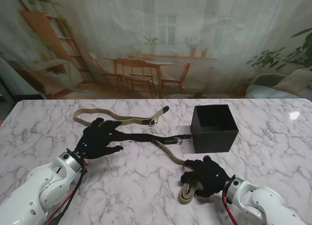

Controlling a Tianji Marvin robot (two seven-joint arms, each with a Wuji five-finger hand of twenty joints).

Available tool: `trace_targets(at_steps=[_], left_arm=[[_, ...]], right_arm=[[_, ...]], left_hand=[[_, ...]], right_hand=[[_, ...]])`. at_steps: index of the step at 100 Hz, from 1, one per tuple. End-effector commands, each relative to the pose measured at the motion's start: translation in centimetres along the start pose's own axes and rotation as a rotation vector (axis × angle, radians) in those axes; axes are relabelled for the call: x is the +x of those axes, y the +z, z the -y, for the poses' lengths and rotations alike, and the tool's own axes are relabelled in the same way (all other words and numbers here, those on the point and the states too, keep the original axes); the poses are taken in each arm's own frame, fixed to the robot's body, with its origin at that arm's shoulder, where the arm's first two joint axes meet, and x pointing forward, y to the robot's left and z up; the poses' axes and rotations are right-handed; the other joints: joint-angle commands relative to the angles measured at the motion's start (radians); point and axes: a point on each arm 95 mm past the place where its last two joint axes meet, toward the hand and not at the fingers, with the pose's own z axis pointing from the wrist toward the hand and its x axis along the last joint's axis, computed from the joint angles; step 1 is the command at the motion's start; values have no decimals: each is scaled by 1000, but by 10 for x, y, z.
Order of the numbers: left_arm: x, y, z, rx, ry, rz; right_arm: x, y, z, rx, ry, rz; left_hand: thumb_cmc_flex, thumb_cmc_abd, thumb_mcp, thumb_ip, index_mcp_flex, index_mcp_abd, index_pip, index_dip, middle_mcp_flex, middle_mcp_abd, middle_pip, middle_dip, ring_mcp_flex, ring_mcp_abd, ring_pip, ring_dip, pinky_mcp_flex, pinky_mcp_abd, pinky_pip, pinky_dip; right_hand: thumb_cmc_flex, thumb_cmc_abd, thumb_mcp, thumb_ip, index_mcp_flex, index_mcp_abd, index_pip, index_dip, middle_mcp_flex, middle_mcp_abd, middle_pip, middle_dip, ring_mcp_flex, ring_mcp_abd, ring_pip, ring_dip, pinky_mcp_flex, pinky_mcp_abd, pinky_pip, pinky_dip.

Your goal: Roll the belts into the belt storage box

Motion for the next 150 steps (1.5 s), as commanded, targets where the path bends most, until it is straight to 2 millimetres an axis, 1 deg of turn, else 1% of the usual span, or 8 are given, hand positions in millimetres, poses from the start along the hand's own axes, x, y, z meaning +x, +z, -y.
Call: trace_targets(at_steps=[1,24,48,71,89,114,127,150], left_arm=[[1,0,-3,-16,-2,-5],[2,1,-3,-18,-3,-6],[2,2,-3,-18,-4,-7],[2,2,-3,-14,-4,-7],[2,2,-3,-14,-3,-7],[2,2,-3,-14,-2,-7],[2,2,-3,-14,-2,-8],[1,2,-3,-9,0,-8]], right_arm=[[1,0,5,14,17,9],[-1,4,10,17,92,29],[-1,10,13,-21,102,3],[-2,11,14,-44,70,-26],[-1,10,15,-49,61,-24],[-1,10,15,-77,28,-20],[2,11,15,-97,58,-17],[4,13,17,-92,136,-9]], left_hand=[[4,51,-22,13,-22,14,2,-8,-52,4,-11,-8,-5,6,-21,8,-20,31,-38,-12],[4,51,-22,13,-21,13,3,-8,-52,4,-11,-8,-7,8,-22,8,-21,30,-40,-12],[4,49,-22,14,-26,15,1,-9,-55,5,-12,-8,-8,6,-22,7,-20,31,-40,-12],[5,49,-22,14,-26,15,0,-9,-56,4,-11,-8,-7,6,-22,8,-21,31,-41,-11],[3,50,-22,13,-26,14,1,-9,-56,5,-11,-8,-7,6,-21,8,-20,30,-41,-11],[3,50,-22,14,-25,16,1,-9,-57,4,-11,-8,-7,7,-21,8,-20,31,-41,-11],[2,51,-22,14,-25,16,1,-9,-58,3,-11,-8,-8,5,-21,8,-21,30,-41,-11],[1,50,-22,14,-25,15,2,-9,-58,4,-11,-8,-10,7,-22,8,-22,30,-42,-11]], right_hand=[[-41,-9,-23,-13,58,-23,21,-13,-43,32,-27,-15,-44,45,-51,-42,-34,13,-36,-31],[-12,-11,-64,-2,55,41,37,-40,-56,62,-19,-14,-23,148,-63,-140,9,63,-43,-128],[42,-41,136,-14,-87,-30,81,17,-39,51,65,18,298,-45,119,14,121,-24,91,-86],[53,-45,181,-17,-117,-64,-136,-142,-8,13,26,3,357,-175,306,156,136,-53,113,-10],[43,-44,161,-19,-91,-67,-80,-251,183,-89,62,34,185,-76,114,81,69,-9,61,-9],[33,-48,98,-88,139,-56,217,24,182,-63,88,125,118,-60,49,36,36,-21,56,-21],[78,-74,31,-143,389,-73,494,-201,105,-1,61,80,64,38,-23,-51,33,16,33,-60],[101,-96,22,-147,460,17,626,-276,74,23,14,8,128,120,-28,-120,99,43,31,-129]])
